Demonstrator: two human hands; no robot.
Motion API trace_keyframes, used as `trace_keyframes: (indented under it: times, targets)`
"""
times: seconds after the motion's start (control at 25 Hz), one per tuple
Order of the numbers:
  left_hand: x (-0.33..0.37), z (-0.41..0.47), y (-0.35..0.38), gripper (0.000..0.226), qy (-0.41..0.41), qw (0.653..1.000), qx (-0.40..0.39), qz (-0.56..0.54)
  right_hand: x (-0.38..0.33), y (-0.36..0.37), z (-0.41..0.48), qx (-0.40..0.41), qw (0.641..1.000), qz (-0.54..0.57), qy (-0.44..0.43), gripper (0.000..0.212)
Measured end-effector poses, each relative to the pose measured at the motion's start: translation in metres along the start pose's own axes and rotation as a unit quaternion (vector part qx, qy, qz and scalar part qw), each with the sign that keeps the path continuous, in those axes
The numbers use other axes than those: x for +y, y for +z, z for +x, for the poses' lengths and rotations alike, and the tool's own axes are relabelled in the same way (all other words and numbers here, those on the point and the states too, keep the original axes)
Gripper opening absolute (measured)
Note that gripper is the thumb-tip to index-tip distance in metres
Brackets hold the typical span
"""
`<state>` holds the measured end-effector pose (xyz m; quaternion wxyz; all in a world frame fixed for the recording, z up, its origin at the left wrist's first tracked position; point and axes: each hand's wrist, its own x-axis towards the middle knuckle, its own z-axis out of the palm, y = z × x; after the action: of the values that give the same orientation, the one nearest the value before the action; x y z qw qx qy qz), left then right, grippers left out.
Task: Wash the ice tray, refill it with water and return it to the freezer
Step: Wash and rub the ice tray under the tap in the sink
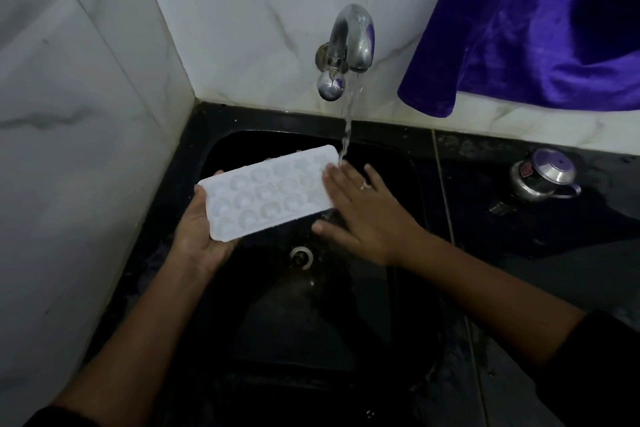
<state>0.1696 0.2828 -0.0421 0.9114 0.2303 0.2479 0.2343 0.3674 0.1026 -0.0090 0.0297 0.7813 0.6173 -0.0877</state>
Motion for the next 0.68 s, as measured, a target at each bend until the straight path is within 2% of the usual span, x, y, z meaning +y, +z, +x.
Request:
trace_keyframes:
  times: [0.08,0.12,0.24,0.32,0.48,0.6,0.68]
  targets:
    - [-0.006,0.0,0.006,0.035,-0.011,1.0,0.023,-0.006,0.008,-0.008,0.013,0.017,0.998,0.019,0.056,0.092]
    - [-0.005,0.003,0.005,0.04,-0.002,0.999,0.038,-0.014,0.003,-0.009,0.014,0.024,0.997,0.026,0.066,0.094]
    - [0.001,0.016,-0.004,0.047,-0.002,0.997,0.056,-0.057,-0.025,-0.001,-0.004,-0.002,1.0,0.019,-0.013,0.099]
    - [-0.002,0.019,-0.009,0.051,-0.015,0.998,0.038,-0.045,-0.02,-0.002,-0.006,-0.009,0.999,-0.003,-0.035,0.098]
    - [-0.017,0.02,-0.002,0.053,-0.043,0.998,0.025,-0.037,0.006,-0.013,0.012,0.021,0.997,0.015,0.069,0.097]
    - [-0.016,0.025,0.002,0.052,-0.026,0.997,0.053,-0.051,-0.019,-0.002,-0.011,-0.008,1.0,0.013,-0.01,0.101]
    - [-0.021,0.025,0.008,0.052,-0.03,0.998,0.053,-0.032,-0.014,-0.004,-0.015,-0.018,0.999,-0.006,-0.026,0.099]
